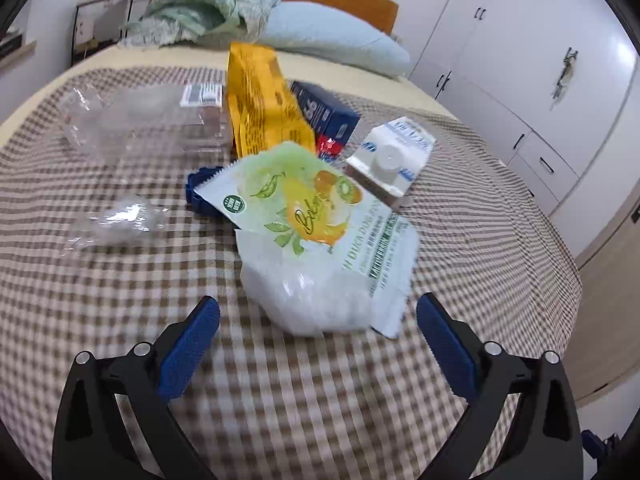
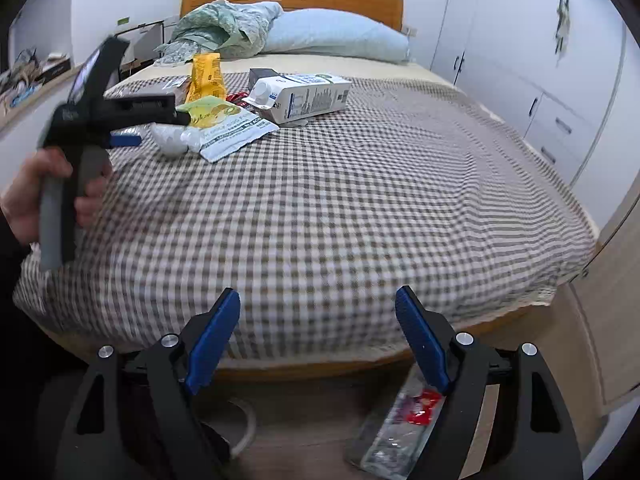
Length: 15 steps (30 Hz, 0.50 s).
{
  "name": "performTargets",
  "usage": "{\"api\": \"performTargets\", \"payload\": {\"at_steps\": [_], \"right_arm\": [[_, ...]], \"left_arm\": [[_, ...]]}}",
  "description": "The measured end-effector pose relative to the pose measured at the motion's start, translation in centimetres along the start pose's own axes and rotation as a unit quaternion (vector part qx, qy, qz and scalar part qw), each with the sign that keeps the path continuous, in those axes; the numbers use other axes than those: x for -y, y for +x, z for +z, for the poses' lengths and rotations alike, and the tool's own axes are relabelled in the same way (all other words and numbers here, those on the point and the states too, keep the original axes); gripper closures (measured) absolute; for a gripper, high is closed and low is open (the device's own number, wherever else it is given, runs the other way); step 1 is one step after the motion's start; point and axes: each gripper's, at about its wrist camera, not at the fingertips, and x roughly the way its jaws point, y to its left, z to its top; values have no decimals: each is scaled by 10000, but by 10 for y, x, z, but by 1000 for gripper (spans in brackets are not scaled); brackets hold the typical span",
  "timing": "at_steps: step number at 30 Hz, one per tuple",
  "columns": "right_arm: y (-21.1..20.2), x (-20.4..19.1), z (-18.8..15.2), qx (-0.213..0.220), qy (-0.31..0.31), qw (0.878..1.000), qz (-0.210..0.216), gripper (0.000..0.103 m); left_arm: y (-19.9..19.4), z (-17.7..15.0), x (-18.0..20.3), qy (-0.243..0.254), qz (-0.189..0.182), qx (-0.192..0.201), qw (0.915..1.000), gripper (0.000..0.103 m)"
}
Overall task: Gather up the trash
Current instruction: 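Move both tools back to the bed toward the dog food bag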
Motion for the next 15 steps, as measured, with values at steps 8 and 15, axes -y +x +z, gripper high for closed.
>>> {"api": "performTargets", "payload": {"at_steps": [8,15], "right_arm": [[75,-16,79,-120,690,9928,969,26],[168,-72,185,-260,-899,9860,1380,27]], "left_arm": [[-7,10,-37,-226,-364,-310,9986,80],[-38,18,-76,-357,-100,217,9991,80]]}}
